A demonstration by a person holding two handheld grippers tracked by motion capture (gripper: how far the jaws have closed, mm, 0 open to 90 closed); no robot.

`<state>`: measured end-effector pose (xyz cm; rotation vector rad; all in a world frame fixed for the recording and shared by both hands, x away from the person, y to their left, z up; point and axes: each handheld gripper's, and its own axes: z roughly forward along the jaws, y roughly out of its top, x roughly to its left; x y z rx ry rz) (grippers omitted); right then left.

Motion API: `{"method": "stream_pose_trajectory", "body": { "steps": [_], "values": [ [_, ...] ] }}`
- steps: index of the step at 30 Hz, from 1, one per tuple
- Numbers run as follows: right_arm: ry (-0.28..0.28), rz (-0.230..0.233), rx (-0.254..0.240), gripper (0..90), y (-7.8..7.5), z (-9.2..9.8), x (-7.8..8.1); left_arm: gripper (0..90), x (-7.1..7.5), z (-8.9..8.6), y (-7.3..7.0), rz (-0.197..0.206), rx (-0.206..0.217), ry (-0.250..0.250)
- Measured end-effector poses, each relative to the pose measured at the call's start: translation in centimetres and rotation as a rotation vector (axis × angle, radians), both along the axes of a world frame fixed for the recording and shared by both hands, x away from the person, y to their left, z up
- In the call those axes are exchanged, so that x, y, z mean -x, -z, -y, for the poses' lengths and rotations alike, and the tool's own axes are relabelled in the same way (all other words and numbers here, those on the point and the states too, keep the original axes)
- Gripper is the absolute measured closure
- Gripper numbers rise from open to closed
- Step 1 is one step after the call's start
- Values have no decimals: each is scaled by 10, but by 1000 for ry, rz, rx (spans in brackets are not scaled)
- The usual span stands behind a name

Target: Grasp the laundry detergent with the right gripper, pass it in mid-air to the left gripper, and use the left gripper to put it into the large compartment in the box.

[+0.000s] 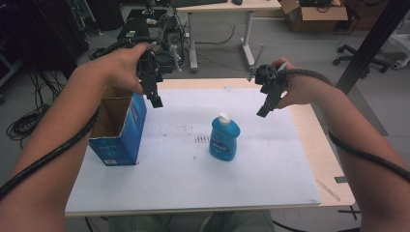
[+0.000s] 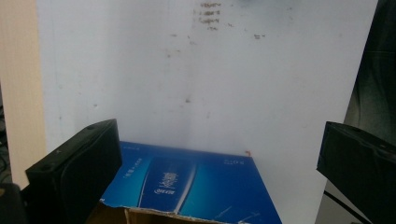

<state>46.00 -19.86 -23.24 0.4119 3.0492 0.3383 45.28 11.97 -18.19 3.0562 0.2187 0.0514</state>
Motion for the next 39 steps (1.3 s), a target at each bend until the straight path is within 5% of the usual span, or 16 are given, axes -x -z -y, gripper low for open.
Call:
{"method": "stream_pose_trajectory", "body": {
  "steps": [14, 29, 39],
  "values": [
    [7, 8, -127, 0, 25, 19, 28, 1, 2, 0, -4, 9, 4, 9],
    [-3, -1, -219, 0, 51, 18, 48, 1, 8, 8, -8, 13, 11, 31],
    [35, -1, -291, 0, 82, 19, 61, 1, 10, 7, -11, 20, 29, 32]
  ]
}}
